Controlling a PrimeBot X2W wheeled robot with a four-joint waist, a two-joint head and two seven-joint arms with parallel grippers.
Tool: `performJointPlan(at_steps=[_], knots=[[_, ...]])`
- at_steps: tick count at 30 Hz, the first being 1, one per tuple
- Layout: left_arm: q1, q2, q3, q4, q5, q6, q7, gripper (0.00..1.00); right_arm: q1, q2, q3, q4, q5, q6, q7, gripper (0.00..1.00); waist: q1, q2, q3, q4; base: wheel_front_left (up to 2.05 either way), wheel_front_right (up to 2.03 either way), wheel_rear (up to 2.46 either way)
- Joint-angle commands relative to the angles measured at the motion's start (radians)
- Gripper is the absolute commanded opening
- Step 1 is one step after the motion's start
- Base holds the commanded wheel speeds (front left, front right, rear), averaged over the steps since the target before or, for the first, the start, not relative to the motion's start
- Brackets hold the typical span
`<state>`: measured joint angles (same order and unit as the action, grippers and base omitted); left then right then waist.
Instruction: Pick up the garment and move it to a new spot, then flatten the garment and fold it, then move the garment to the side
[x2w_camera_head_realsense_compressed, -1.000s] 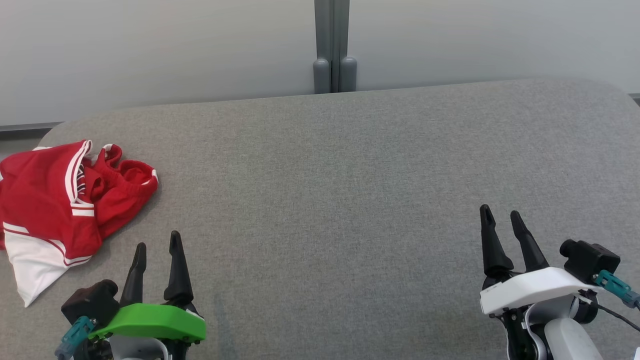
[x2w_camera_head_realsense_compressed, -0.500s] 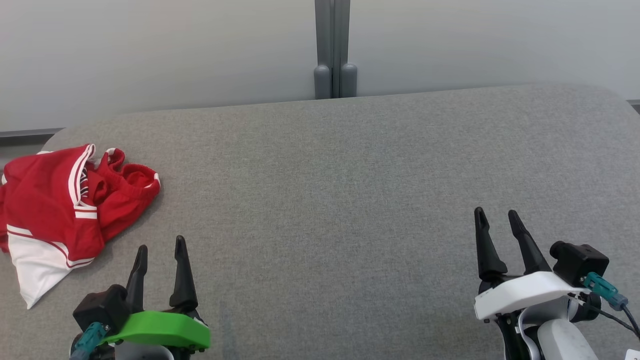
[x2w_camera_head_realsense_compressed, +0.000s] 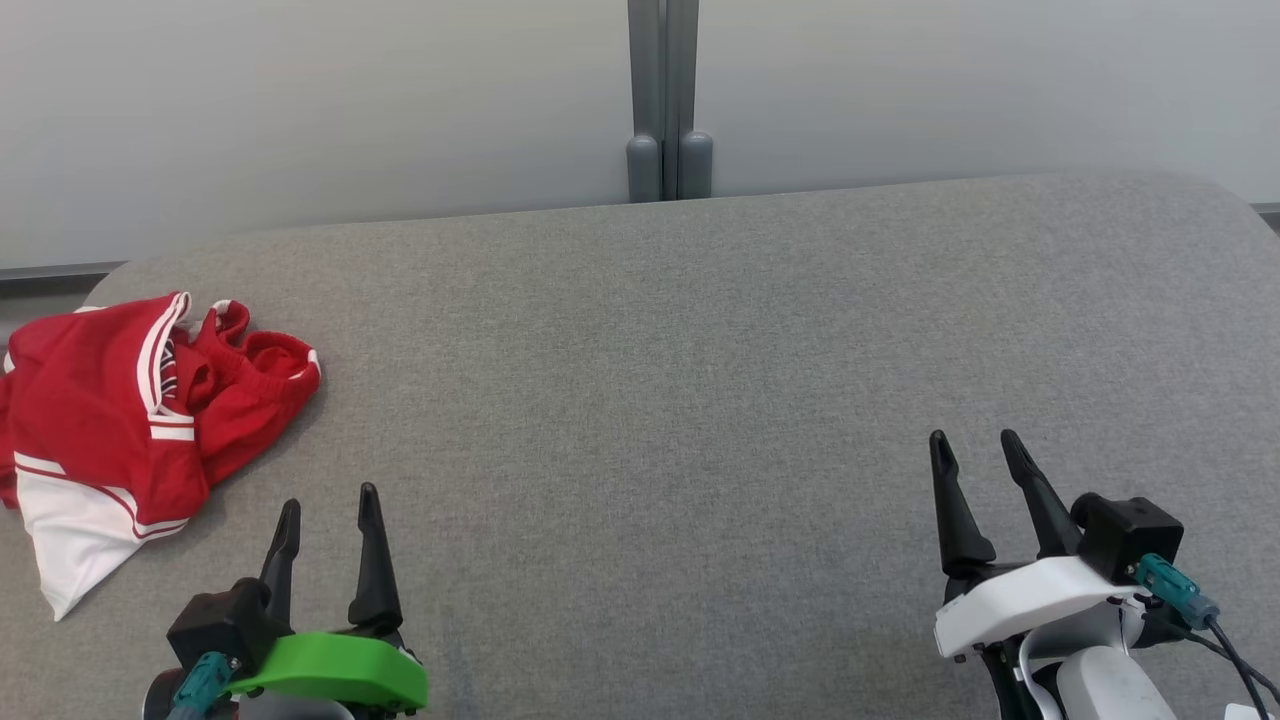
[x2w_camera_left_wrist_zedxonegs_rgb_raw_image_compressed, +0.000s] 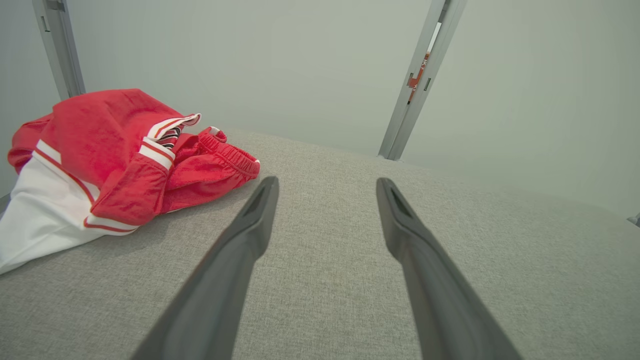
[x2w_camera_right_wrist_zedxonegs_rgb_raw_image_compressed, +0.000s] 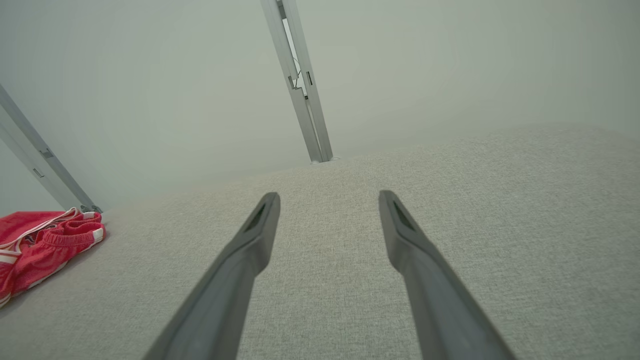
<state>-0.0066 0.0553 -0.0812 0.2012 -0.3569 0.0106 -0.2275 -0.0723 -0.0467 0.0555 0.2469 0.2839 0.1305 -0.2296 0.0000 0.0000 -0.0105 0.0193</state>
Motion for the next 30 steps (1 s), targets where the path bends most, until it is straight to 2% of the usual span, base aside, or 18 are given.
performJointPlan(at_steps=[1,17,30], knots=[[0.004,0.006,-0.002,0.001,0.021,0.008,-0.008,1.0,-0.012,-0.005,0.004,0.002,-0.024,0.0,-0.009,1.0,0.0,0.0,0.0,0.0,0.0,0.0,0.0],[0.015,0.008,-0.024,-0.016,0.097,0.036,-0.016,1.0,-0.015,-0.006,0.007,0.021,-0.124,0.0,-0.023,1.0,0.0,0.0,-0.004,0.01,0.0,0.0,0.0],[0.007,0.019,-0.029,-0.018,0.077,0.034,-0.012,1.0,-0.008,-0.006,0.01,0.021,-0.114,0.0,-0.023,1.0,0.0,0.0,0.004,0.02,0.0,0.0,0.0]])
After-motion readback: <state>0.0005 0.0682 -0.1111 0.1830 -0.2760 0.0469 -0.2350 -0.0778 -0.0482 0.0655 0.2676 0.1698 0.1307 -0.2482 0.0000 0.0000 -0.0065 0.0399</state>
